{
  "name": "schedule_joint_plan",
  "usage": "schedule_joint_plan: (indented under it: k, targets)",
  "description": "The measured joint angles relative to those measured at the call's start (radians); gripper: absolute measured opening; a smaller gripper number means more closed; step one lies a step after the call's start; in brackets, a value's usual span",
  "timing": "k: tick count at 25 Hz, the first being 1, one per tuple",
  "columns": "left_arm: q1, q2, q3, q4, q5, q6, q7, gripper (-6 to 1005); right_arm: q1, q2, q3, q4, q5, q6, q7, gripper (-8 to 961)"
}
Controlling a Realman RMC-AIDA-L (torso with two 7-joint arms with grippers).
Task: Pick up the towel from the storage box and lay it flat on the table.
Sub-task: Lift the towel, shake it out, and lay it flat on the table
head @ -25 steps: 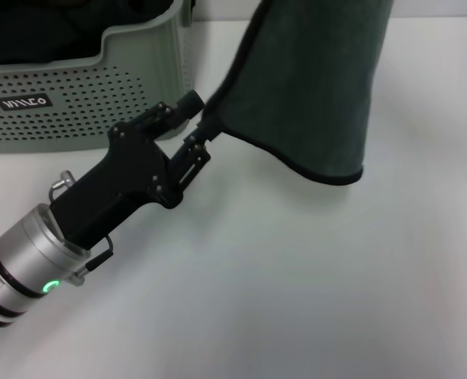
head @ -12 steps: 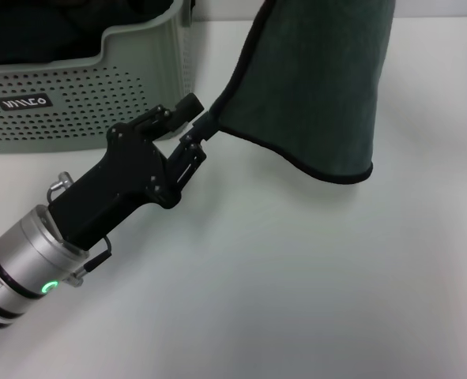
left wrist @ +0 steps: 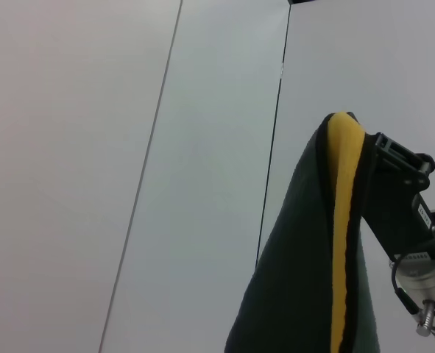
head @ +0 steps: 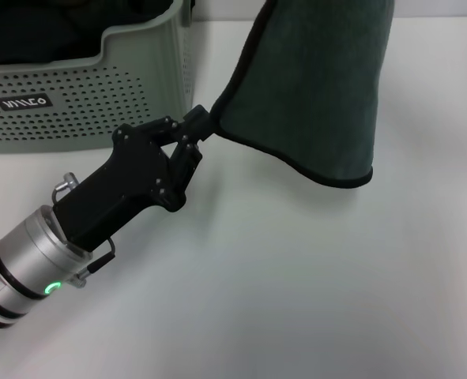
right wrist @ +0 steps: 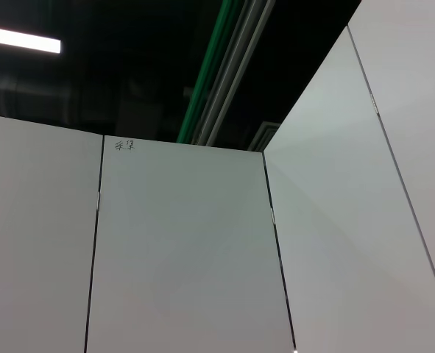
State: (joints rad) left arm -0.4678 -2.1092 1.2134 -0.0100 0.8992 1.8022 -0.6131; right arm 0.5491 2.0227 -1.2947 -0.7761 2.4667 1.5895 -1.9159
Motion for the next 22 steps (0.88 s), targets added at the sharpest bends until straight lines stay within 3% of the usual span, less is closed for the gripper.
schedule_joint_plan:
  k: [6, 12, 17, 22]
  targets:
    - [0.000, 0.000, 0.002, 0.003, 0.016, 0.000, 0.000, 40, 0.001, 0.001, 0.000, 0.000, 0.000, 0.000, 0.000, 16]
    - [-0.002, 0.000, 0.002, 0.005, 0.028, 0.002, 0.001, 108, 0.006, 0.001, 0.000, 0.001, 0.000, 0.000, 0.000, 16]
    - [-0.002, 0.000, 0.002, 0.005, 0.027, 0.003, 0.000, 109, 0.007, 0.002, 0.000, 0.003, 0.000, -0.002, 0.000, 17]
    - [-0.002, 0.000, 0.001, 0.005, 0.026, 0.002, 0.000, 255, 0.008, 0.004, -0.001, 0.003, 0.000, -0.002, 0.000, 17]
